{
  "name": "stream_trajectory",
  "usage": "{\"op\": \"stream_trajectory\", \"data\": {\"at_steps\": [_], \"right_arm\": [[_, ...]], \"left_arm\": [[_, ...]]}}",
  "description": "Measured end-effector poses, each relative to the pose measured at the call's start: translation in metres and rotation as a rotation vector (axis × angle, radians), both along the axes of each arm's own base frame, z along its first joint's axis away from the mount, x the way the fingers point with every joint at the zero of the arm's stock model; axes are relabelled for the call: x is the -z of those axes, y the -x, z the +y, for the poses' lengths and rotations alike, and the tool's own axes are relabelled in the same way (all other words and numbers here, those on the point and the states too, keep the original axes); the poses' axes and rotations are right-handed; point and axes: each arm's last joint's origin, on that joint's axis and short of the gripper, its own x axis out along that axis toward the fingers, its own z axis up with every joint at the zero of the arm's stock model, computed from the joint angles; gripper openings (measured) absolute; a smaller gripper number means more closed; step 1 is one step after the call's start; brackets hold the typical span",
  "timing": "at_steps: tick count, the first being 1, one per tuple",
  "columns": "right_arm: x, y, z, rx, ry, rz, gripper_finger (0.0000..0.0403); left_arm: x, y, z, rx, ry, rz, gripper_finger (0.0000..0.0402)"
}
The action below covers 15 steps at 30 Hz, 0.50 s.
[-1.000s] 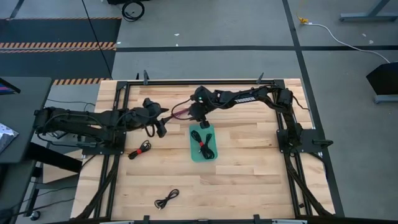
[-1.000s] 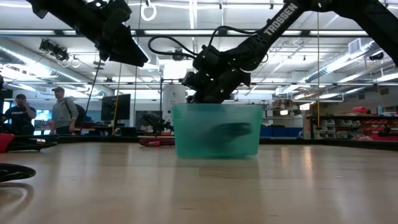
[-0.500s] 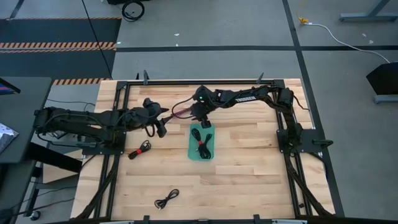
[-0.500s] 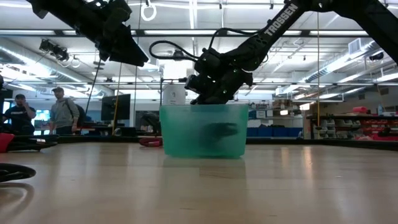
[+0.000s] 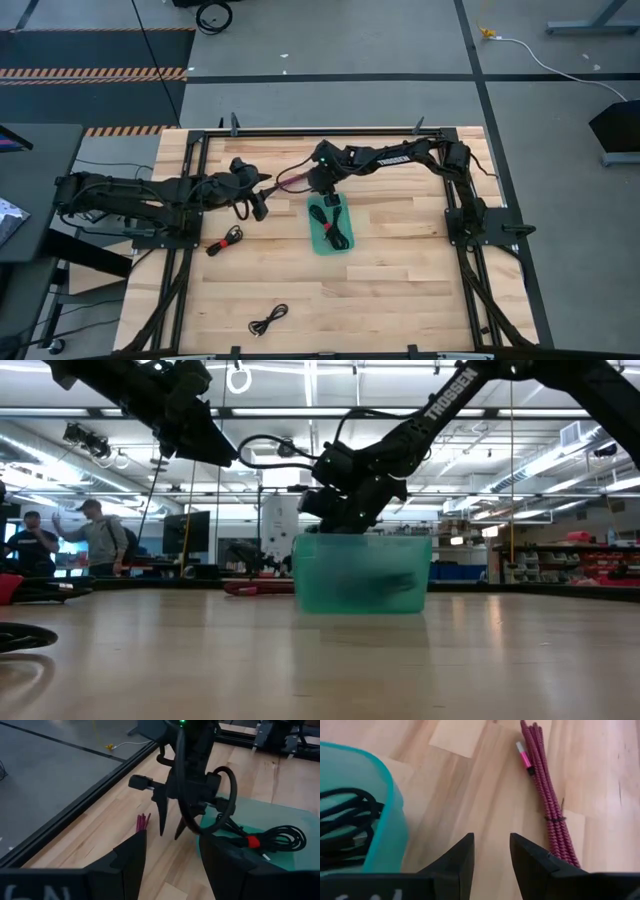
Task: Pick and place USB-C Cables
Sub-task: Adjust the green bin
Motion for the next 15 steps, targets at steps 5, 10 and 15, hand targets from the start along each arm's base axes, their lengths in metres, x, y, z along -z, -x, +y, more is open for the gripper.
{"op": "stream_trajectory", "data": {"at_steps": [5, 10, 15], "right_arm": [[0.000, -0.003, 0.007, -0.026, 0.003, -0.004, 0.0130], [0.000, -0.005, 0.014, -0.051, 0.010, -0.005, 0.0132], [0.001, -0.003, 0.021, -0.113, 0.039, 0.040, 0.0132]], "left_arm": [[0.000, 0.000, 0.000, 0.001, 0.000, 0.001, 0.0189], [0.000, 0.000, 0.000, 0.002, 0.001, 0.000, 0.0189], [0.000, 0.000, 0.000, -0.003, 0.011, -0.006, 0.0189]]}}
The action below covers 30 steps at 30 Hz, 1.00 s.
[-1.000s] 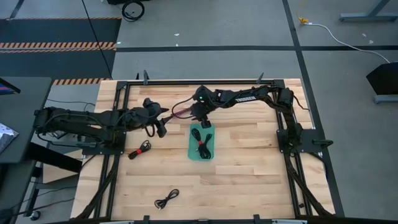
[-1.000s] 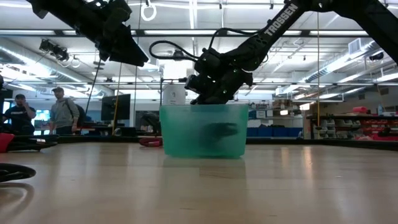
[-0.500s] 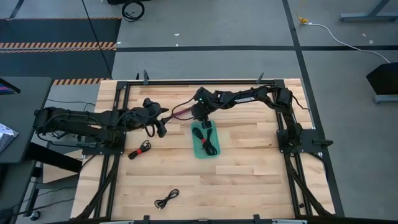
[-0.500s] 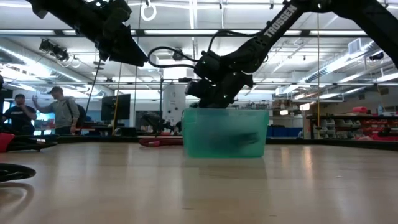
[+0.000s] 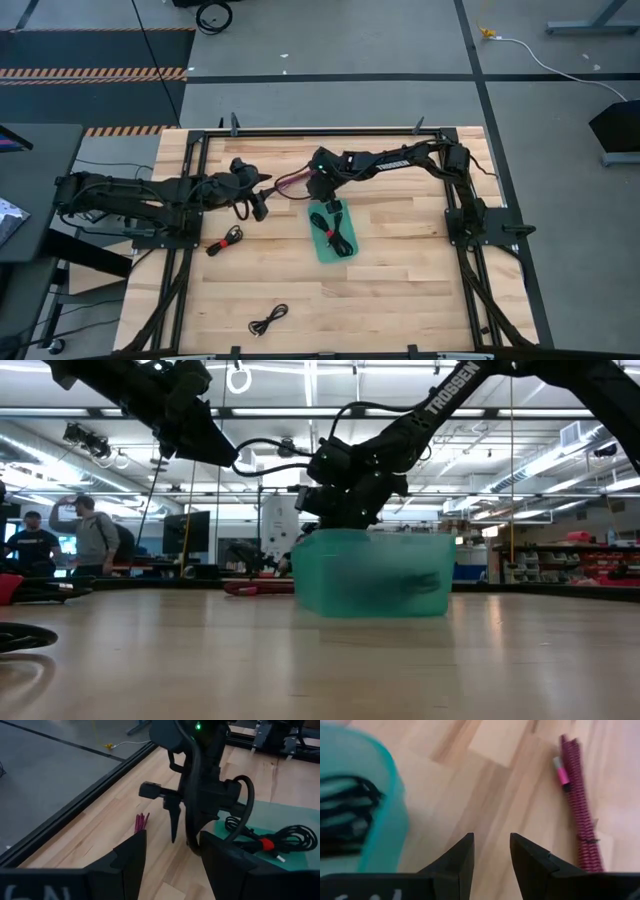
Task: Pick and place USB-C Cables
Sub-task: Adjust the green bin, then put the pink charger cable into the green bin
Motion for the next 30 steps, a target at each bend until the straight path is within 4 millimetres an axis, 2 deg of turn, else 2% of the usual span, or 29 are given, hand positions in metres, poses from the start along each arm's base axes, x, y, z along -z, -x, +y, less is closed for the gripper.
{"op": "stream_trajectory", "data": {"at_steps": [5, 9, 20, 23, 26, 30], "right_arm": [[-0.004, -0.002, 0.001, 0.004, 0.077, 0.017, 0.0132], [-0.014, -0.008, 0.001, 0.020, 0.062, 0.003, 0.0131], [-0.024, -0.015, 0.023, 0.023, 0.076, 0.005, 0.0130], [-0.046, -0.014, 0.028, 0.018, 0.093, -0.054, 0.0130], [-0.076, -0.008, 0.034, 0.022, 0.104, -0.128, 0.0130], [-0.117, 0.010, 0.038, 0.078, 0.130, -0.167, 0.0130]], "left_arm": [[0.000, 0.000, 0.000, 0.005, -0.016, 0.009, 0.0189], [0.000, 0.000, 0.000, 0.010, -0.031, 0.018, 0.0189], [0.000, 0.000, 0.000, 0.012, -0.033, 0.017, 0.0189], [-0.001, 0.000, 0.001, -0.010, -0.043, 0.010, 0.0189], [-0.001, 0.001, 0.003, -0.064, -0.044, 0.003, 0.0189], [0.003, 0.000, 0.011, -0.126, -0.012, 0.014, 0.0189]]}}
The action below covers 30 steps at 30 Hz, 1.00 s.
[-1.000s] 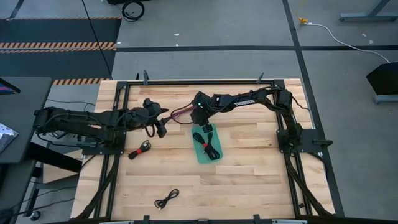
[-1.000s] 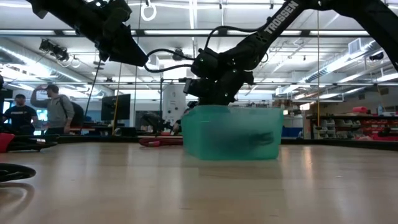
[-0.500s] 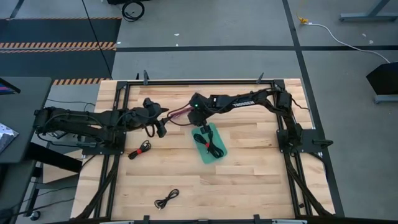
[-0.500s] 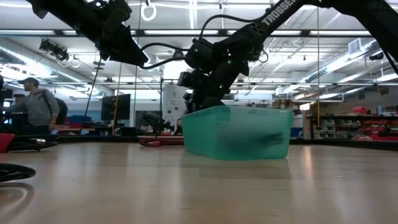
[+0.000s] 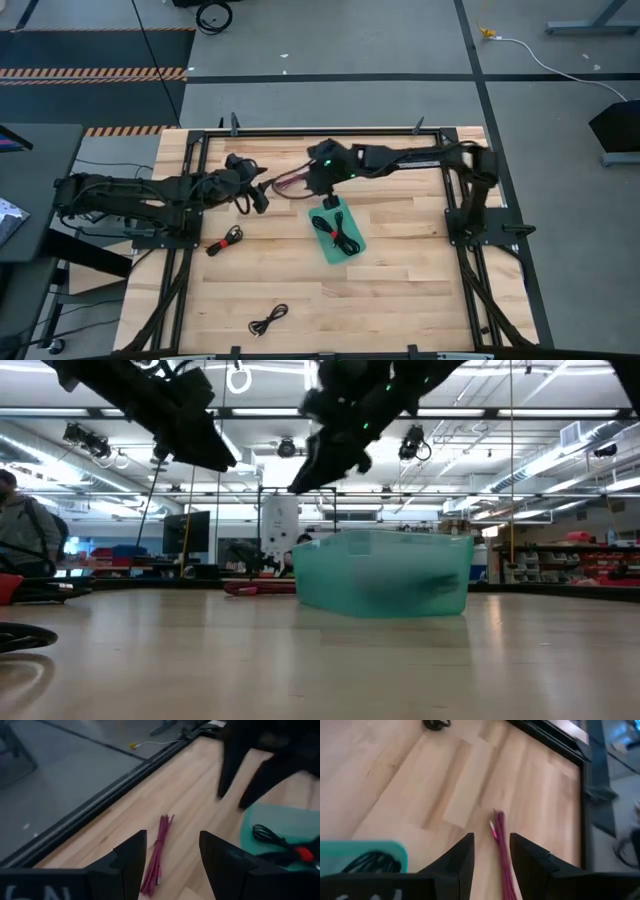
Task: Pick and place USB-C Cables
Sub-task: Put the pink charger cable into the green bin
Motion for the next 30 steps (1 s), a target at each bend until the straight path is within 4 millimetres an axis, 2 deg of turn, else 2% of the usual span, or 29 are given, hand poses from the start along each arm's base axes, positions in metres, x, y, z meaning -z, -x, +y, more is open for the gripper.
{"op": "stream_trajectory", "data": {"at_steps": [7, 13, 19, 23, 30], "right_arm": [[-0.050, 0.052, -0.002, 0.161, -0.080, 0.059, 0.0130], [-0.063, 0.085, 0.001, 0.221, -0.134, 0.041, 0.0130], [-0.071, 0.095, 0.005, 0.221, -0.134, -0.008, 0.0130], [-0.073, 0.097, 0.007, 0.231, -0.151, -0.015, 0.0130], [-0.068, 0.095, 0.007, 0.247, -0.169, 0.014, 0.0130]], "left_arm": [[0.027, -0.012, 0.024, -0.063, 0.041, 0.146, 0.0189], [0.047, -0.026, 0.056, -0.049, 0.089, 0.170, 0.0189], [0.076, -0.023, 0.087, -0.138, 0.180, 0.279, 0.0189], [0.080, -0.031, 0.103, -0.091, 0.290, 0.311, 0.0189], [0.087, -0.057, 0.102, 0.047, 0.385, 0.402, 0.0189]]}}
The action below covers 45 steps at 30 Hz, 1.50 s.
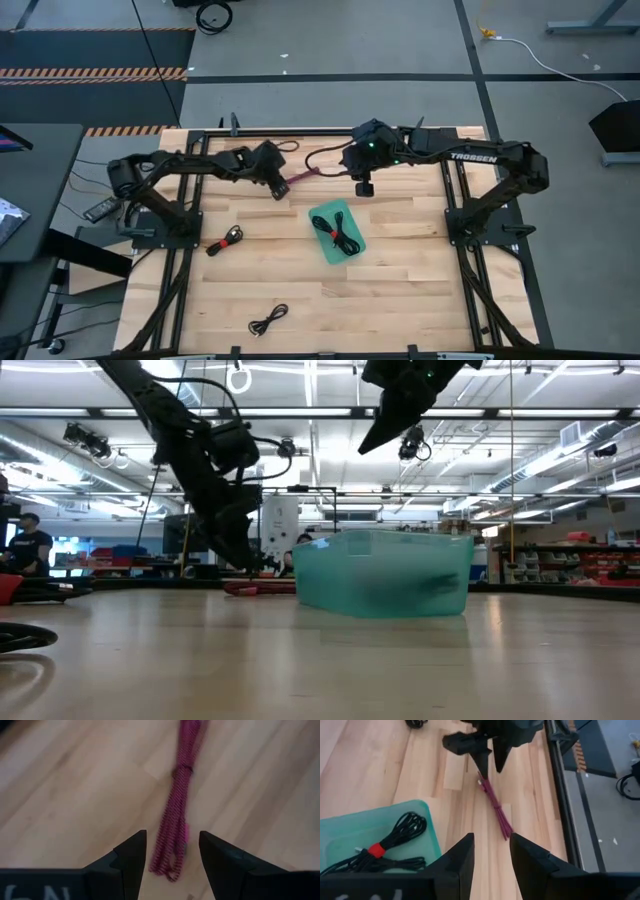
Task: Pick and place USB-C Cables
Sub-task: Put the pink charger cable into the green bin
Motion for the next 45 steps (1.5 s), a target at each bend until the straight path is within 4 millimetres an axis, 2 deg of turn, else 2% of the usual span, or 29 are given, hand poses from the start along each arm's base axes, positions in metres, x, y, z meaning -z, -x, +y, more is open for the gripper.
{"op": "stream_trajectory", "data": {"at_steps": [6, 14, 18, 21, 24, 27, 29, 39, 42, 45], "right_arm": [[0.003, 0.002, 0.001, 0.003, -0.013, 0.036, 0.0130], [0.003, 0.002, 0.001, 0.002, -0.011, 0.034, 0.0130], [0.003, 0.002, 0.001, 0.001, -0.011, 0.034, 0.0130], [0.003, 0.002, 0.000, 0.001, -0.009, 0.032, 0.0130], [0.003, 0.002, 0.000, -0.004, -0.004, 0.033, 0.0130], [0.003, 0.002, 0.000, -0.009, 0.001, 0.034, 0.0130], [0.003, 0.002, 0.000, -0.009, 0.001, 0.035, 0.0130], [0.002, 0.008, 0.000, 0.034, 0.040, 0.085, 0.0130], [-0.004, 0.018, 0.000, 0.080, 0.101, 0.106, 0.0130], [-0.015, 0.029, -0.001, 0.143, 0.185, 0.094, 0.0130]], "left_arm": [[0.002, -0.008, -0.001, 0.012, 0.032, 0.067, 0.0189], [0.028, -0.010, 0.001, 0.013, 0.081, 0.154, 0.0189], [0.032, -0.011, 0.006, -0.002, 0.074, 0.148, 0.0186], [0.032, -0.011, 0.009, -0.012, 0.070, 0.136, 0.0160], [0.031, -0.011, 0.009, -0.020, 0.064, 0.137, 0.0109], [0.027, -0.014, 0.011, -0.029, 0.062, 0.119, 0.0040], [0.024, -0.017, 0.012, -0.042, 0.064, 0.099, 0.0018], [0.006, -0.034, 0.003, 0.012, 0.064, 0.110, 0.0018], [-0.007, -0.041, -0.004, 0.042, 0.082, 0.155, 0.0018], [-0.030, -0.049, -0.013, 0.070, 0.056, 0.147, 0.0018]]}}
